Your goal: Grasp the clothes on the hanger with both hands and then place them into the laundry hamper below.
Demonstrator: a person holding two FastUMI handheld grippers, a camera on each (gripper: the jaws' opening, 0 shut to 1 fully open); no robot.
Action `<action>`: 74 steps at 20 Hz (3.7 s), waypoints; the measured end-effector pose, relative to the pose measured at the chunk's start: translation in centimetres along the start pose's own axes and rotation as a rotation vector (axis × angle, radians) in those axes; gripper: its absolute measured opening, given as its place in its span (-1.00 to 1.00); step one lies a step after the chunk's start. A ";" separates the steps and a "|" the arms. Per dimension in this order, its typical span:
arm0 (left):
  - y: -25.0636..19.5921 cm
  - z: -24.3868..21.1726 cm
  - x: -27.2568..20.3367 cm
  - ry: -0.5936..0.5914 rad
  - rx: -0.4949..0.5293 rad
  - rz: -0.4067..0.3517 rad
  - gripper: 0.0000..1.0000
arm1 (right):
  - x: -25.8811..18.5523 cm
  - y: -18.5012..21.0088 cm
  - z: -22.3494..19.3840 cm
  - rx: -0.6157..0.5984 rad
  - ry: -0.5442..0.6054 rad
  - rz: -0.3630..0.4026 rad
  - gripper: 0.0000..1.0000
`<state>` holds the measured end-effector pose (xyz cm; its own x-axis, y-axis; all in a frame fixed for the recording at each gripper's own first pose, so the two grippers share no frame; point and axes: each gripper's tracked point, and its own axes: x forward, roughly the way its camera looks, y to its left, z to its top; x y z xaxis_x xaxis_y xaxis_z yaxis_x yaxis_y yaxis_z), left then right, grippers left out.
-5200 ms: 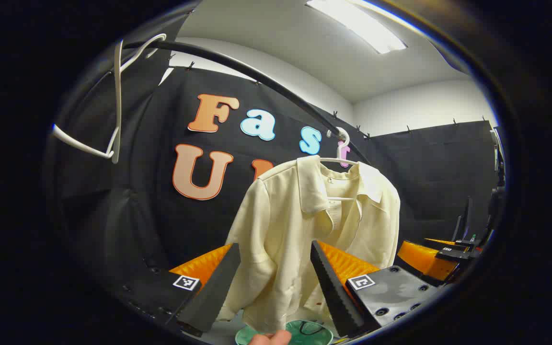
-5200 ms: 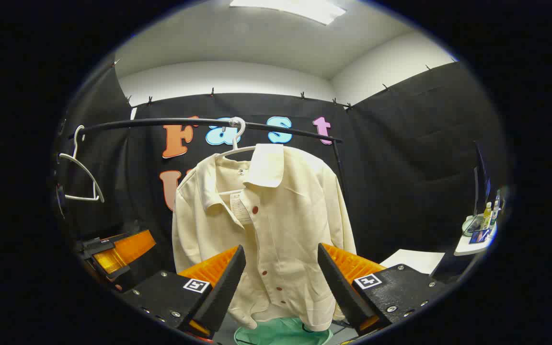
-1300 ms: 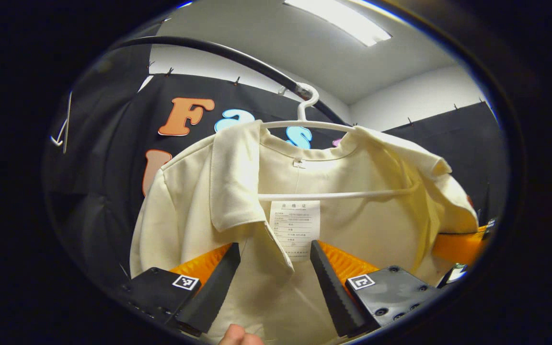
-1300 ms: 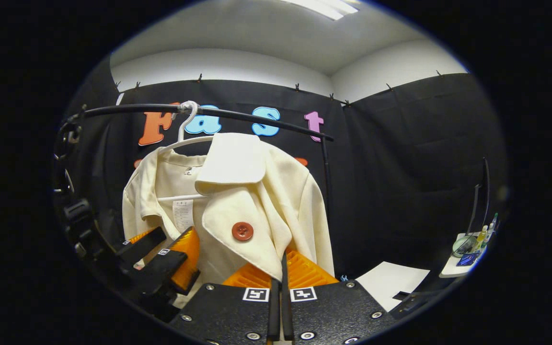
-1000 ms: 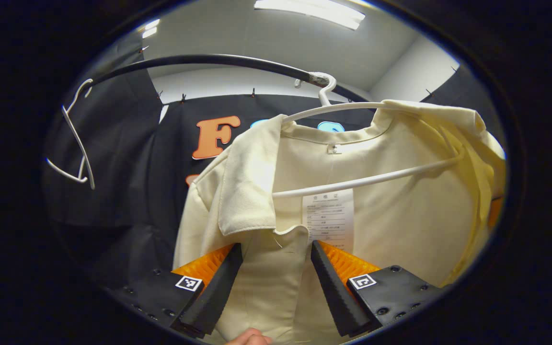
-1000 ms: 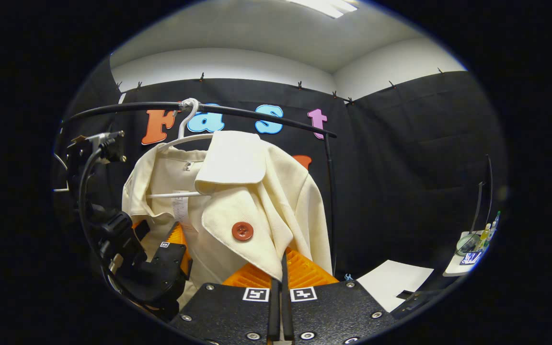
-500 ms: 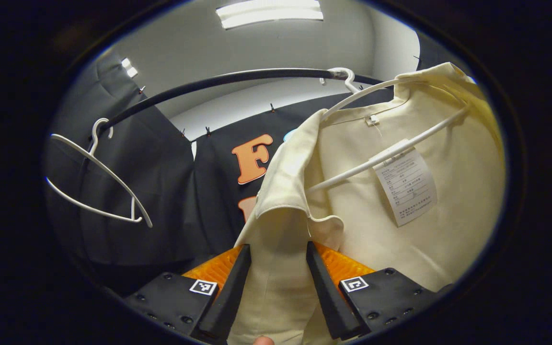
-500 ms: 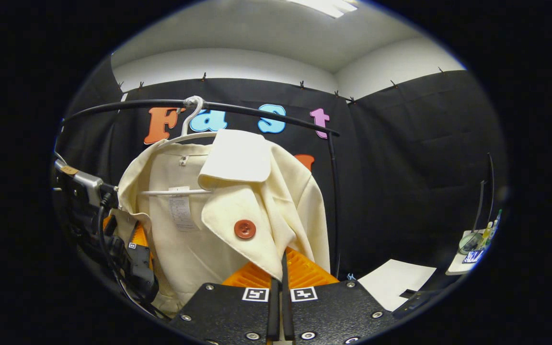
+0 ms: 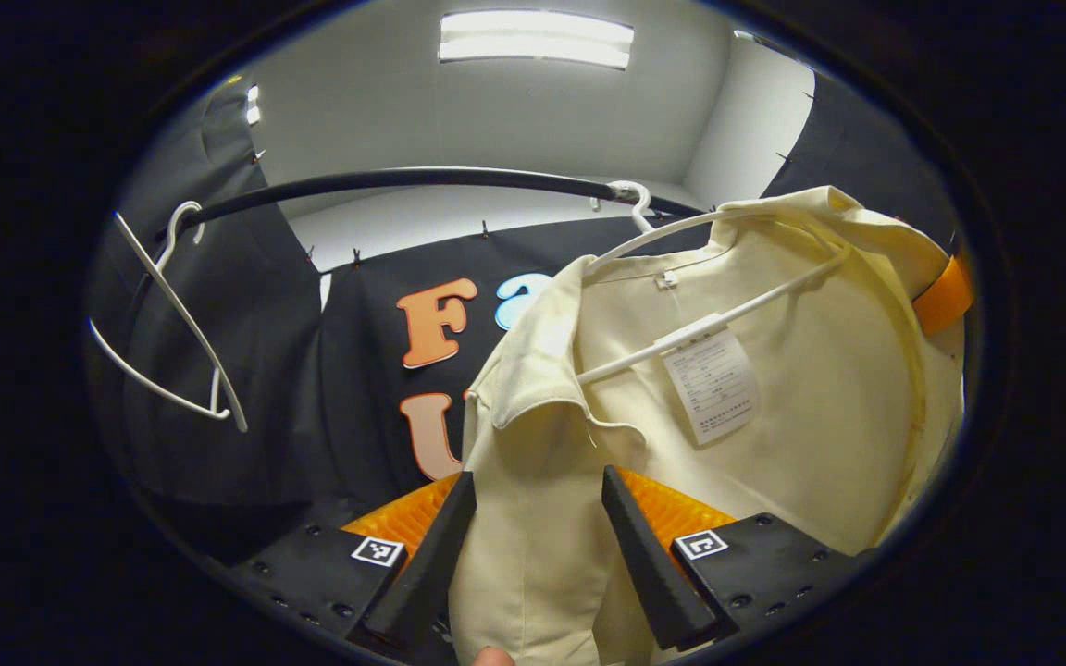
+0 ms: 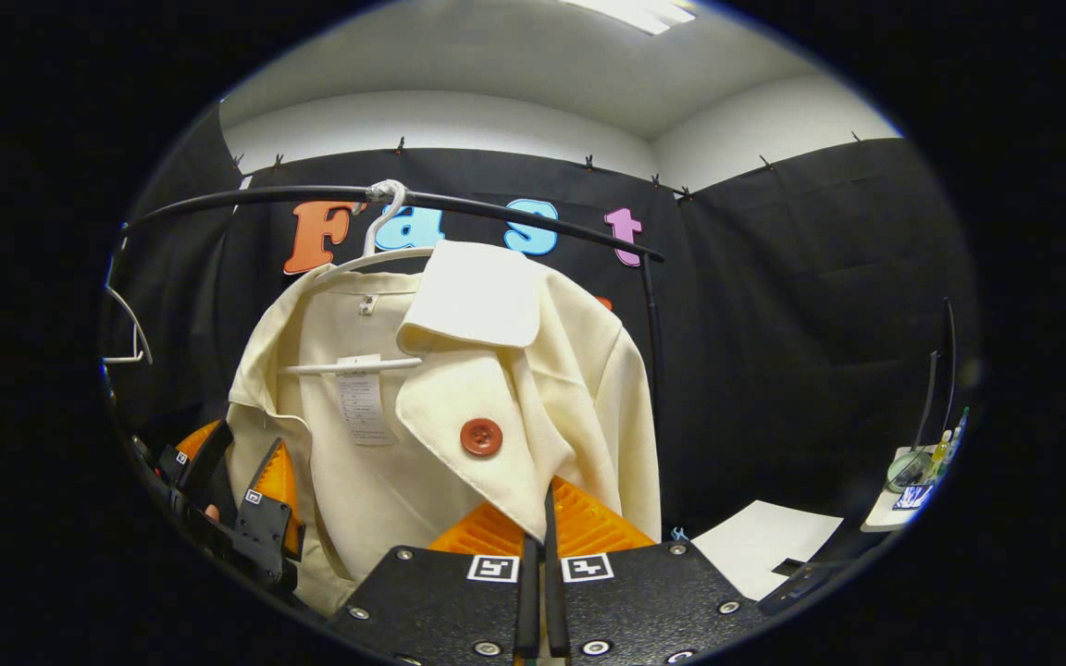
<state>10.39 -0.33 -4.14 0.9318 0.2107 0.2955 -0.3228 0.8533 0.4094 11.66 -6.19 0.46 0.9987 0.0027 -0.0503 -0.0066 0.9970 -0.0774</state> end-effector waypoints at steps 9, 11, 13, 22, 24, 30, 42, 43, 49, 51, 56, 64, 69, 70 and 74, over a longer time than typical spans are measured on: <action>-3.8 -0.7 1.5 0.049 -0.059 -0.153 0.94 | -1.2 0.4 0.1 0.003 -0.001 0.008 -0.93; -4.3 -1.1 2.4 0.067 -0.071 -0.146 0.94 | -1.2 0.7 0.1 0.005 0.000 0.010 -0.93; -3.8 -2.4 3.5 0.096 -0.052 -0.095 0.93 | -1.2 0.8 0.1 0.002 0.000 0.010 -0.93; -2.2 -5.9 5.7 0.163 0.065 -0.133 0.28 | -1.4 1.3 0.5 -0.016 -0.008 0.017 -0.92; -1.3 -5.6 5.4 0.167 0.079 -0.149 -0.60 | -1.3 0.9 0.5 -0.023 -0.009 0.001 -0.91; 4.6 -2.5 3.5 0.151 0.203 -0.050 -0.71 | -1.2 -3.6 2.7 -0.029 -0.067 -0.094 -0.98; 10.5 3.1 3.9 0.130 0.186 -0.081 -0.82 | -1.7 -8.6 8.8 -0.069 -0.198 -0.207 -0.98; 11.0 3.9 4.2 0.123 0.173 -0.077 -0.75 | -1.7 -8.9 9.0 -0.072 -0.206 -0.212 -0.98; 13.4 8.8 6.0 0.042 0.190 -0.041 -0.75 | -1.4 -10.2 12.6 -0.109 -0.276 -0.250 -0.98; 13.4 7.8 7.1 0.066 0.201 -0.023 -0.76 | -0.8 -11.2 14.4 -0.119 -0.296 -0.269 -0.98; 14.4 6.4 9.7 0.061 0.182 0.053 -0.76 | 1.2 -13.5 17.7 -0.101 -0.317 -0.266 -0.98; 13.6 2.8 14.8 0.097 0.157 0.093 -0.76 | 10.0 -13.9 16.4 -0.060 -0.189 -0.183 -0.99; 14.0 -0.6 13.7 0.147 0.148 0.098 -0.76 | 11.0 -13.4 9.5 0.000 -0.097 -0.170 -0.99; 14.1 -1.4 13.6 0.161 0.150 0.096 -0.76 | 11.0 -13.2 8.3 0.004 -0.080 -0.162 -0.99; 15.1 -3.7 13.4 0.203 0.122 0.103 -0.76 | 9.8 -11.7 4.8 0.000 -0.046 -0.121 -0.99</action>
<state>18.63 17.16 2.85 0.9031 0.3957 0.1671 -0.4242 0.7609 0.4910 21.76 -17.44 5.64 0.9935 -0.1139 0.0057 0.1140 0.9902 -0.0806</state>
